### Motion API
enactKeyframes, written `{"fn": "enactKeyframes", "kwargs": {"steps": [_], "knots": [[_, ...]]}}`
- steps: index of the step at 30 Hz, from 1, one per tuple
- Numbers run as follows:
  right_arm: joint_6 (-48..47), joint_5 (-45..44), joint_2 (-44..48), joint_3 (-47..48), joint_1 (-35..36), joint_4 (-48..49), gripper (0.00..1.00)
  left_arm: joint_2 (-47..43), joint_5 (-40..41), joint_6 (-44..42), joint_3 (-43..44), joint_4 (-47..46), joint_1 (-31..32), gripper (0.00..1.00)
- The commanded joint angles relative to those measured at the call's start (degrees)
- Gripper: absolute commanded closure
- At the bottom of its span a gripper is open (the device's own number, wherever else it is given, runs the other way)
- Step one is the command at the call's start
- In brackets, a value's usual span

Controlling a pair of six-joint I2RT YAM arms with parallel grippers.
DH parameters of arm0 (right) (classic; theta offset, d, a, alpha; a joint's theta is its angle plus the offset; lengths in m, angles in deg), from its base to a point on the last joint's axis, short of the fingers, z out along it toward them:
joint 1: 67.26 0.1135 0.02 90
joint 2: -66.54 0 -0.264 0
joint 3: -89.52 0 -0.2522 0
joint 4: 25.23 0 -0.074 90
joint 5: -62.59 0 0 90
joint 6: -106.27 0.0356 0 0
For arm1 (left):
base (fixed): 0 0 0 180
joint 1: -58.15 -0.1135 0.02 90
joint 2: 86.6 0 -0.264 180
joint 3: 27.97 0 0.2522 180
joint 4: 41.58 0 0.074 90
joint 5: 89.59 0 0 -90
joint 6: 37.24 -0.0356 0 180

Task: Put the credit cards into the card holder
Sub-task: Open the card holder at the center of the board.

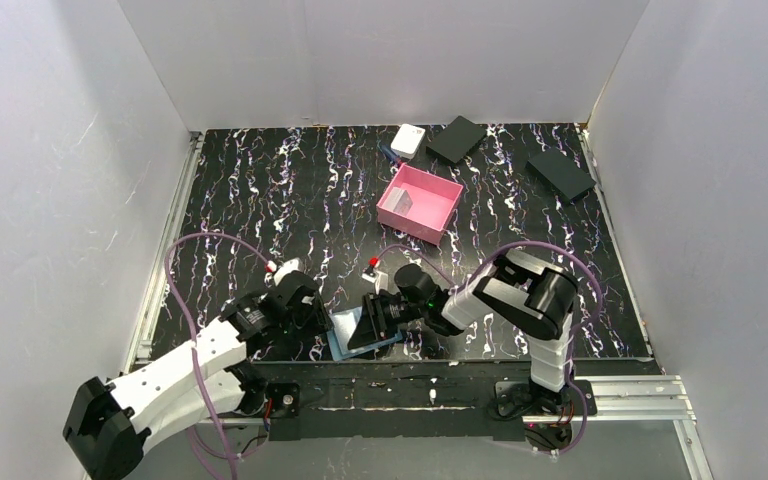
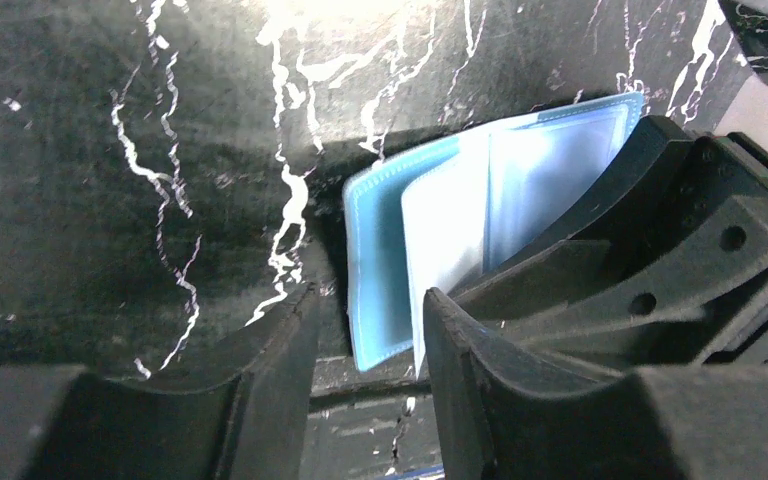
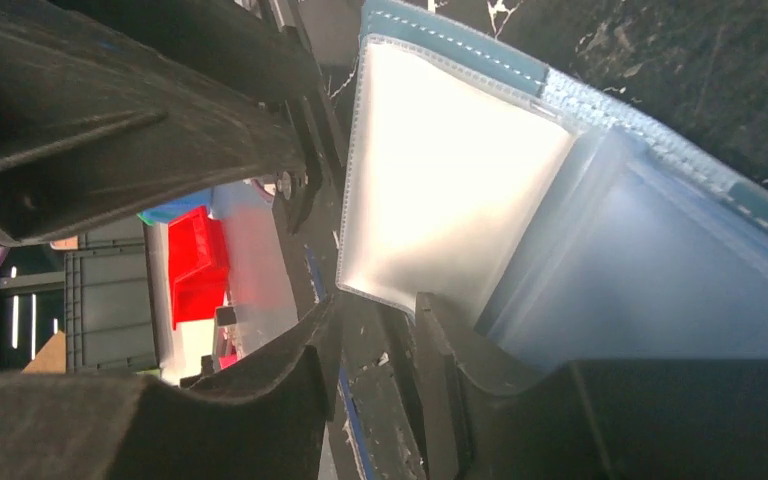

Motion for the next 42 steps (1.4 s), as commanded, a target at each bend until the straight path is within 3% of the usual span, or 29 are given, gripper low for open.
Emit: {"fn": "enactKeyframes", "kwargs": {"steps": [1, 6, 11, 17, 20, 26, 33, 42], "knots": [[-1.77, -0.21, -1.53, 1.25, 0.23, 2.02, 0.68, -3.63, 0.26, 0.11, 3.64, 7.50, -0.70, 0.62], [-3.24, -1.24, -1.53, 2.16, 0.50, -1.00, 0.77, -1.82, -5.70, 0.44, 5.02, 0.26, -0.66, 0.72], [-5.28, -2.71, -0.16, 2.91, 0.67, -5.60, 0.88, 7.30, -11.55, 1.20, 3.91, -11.30, -0.66, 0.81], [-9.50, -6.03, 5.55, 3.25, 0.54, -15.71, 0.96, 14.64, -9.35, -0.57, 1.70, -10.53, -0.66, 0.90], [-13.41, -8.67, 9.47, 4.43, 0.47, -23.11, 0.95, 13.07, -6.99, -0.15, -0.78, -9.93, -0.67, 0.92], [-19.85, -13.41, 13.09, 6.48, -0.11, -33.26, 0.79, 7.99, -4.91, 1.17, -3.93, -8.36, -0.70, 0.93], [-20.14, -14.26, 10.38, 5.51, -0.12, -31.63, 0.75, 9.80, -5.63, 1.46, -4.96, -10.20, -0.70, 0.95], [-19.82, -14.28, 10.48, 4.66, -0.41, -31.62, 0.77, 8.44, -2.91, 0.88, -5.50, -6.01, -0.70, 0.96]]}}
